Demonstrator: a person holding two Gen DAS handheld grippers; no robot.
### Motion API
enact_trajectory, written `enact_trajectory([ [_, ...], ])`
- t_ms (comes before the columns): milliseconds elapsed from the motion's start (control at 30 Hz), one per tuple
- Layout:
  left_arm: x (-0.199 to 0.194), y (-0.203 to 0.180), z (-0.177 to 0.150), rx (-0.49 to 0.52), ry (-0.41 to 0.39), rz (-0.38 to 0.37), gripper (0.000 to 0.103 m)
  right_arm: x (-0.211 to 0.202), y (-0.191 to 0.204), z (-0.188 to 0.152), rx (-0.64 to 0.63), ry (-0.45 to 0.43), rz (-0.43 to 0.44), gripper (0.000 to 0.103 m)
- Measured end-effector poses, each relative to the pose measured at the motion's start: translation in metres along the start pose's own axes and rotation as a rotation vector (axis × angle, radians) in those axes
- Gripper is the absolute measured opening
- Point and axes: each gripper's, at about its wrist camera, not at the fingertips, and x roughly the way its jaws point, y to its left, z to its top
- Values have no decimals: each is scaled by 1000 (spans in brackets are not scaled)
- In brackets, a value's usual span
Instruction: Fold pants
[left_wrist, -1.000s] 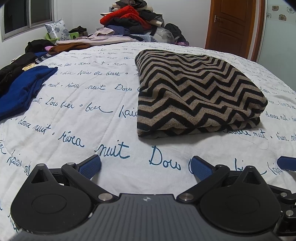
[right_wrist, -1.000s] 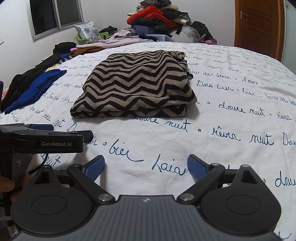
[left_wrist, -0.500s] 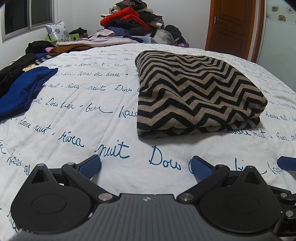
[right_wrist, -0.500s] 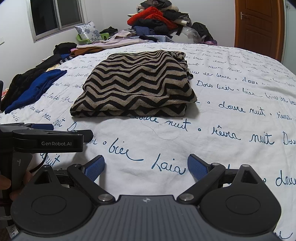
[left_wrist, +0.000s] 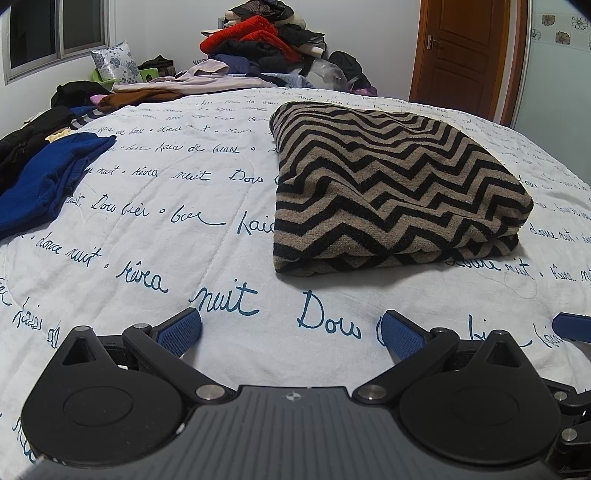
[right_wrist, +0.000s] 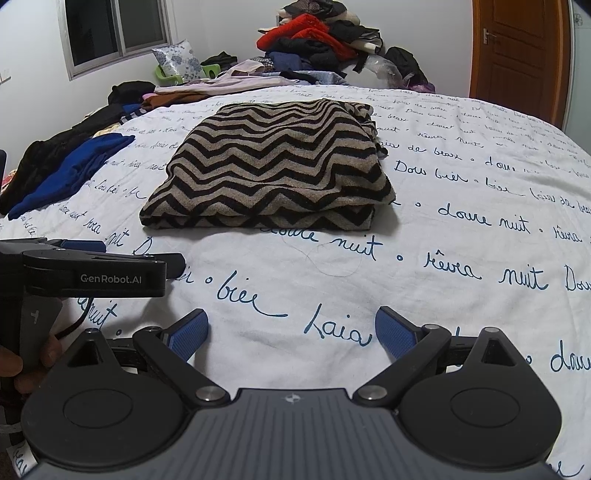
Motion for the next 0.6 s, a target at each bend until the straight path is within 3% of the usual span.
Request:
enact_trajectory([
  [600, -2, 1, 0, -23, -21, -15, 103, 1, 2, 0, -11, 2, -7, 99],
])
